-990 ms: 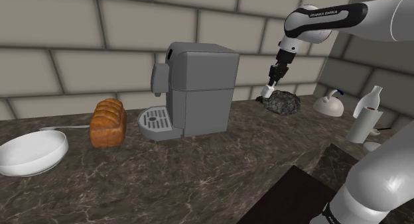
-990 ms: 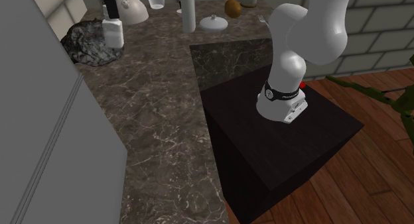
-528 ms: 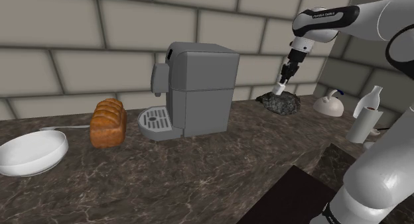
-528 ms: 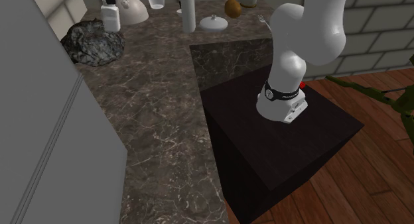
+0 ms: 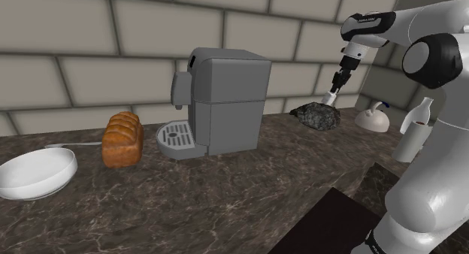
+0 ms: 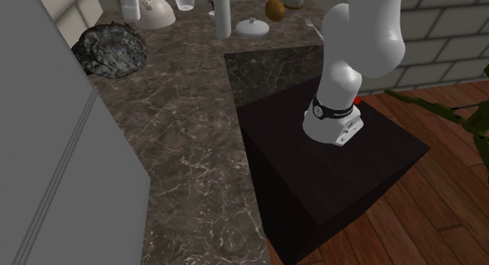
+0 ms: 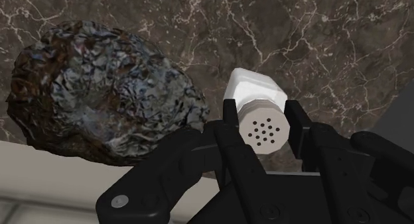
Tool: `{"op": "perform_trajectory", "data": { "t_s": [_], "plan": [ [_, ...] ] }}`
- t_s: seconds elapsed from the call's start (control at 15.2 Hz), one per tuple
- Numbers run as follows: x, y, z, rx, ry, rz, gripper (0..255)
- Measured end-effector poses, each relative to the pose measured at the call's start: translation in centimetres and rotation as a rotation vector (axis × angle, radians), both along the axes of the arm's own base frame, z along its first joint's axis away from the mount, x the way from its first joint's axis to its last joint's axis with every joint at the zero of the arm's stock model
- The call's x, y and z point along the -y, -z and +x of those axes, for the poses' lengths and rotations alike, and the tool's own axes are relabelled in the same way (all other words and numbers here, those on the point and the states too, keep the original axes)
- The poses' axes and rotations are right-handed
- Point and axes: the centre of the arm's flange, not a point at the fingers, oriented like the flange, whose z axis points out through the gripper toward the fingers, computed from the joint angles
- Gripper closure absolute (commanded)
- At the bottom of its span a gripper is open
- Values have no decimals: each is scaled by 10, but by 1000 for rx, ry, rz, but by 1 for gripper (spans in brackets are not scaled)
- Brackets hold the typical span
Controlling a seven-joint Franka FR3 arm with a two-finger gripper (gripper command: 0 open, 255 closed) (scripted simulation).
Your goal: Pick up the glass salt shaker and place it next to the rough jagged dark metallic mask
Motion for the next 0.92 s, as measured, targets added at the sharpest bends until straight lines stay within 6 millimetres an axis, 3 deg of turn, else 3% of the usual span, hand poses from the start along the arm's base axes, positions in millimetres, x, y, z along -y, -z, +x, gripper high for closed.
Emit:
{"op": "perform_trajectory", "data": {
  "t_s": [0.2,0.59,0.92],
  "plan": [
    [32,-3,-5,0,0,0,255],
    [117,-1,-18,0,0,-1,255],
    [132,20,-22,0,-2,1,255]
  ]
}}
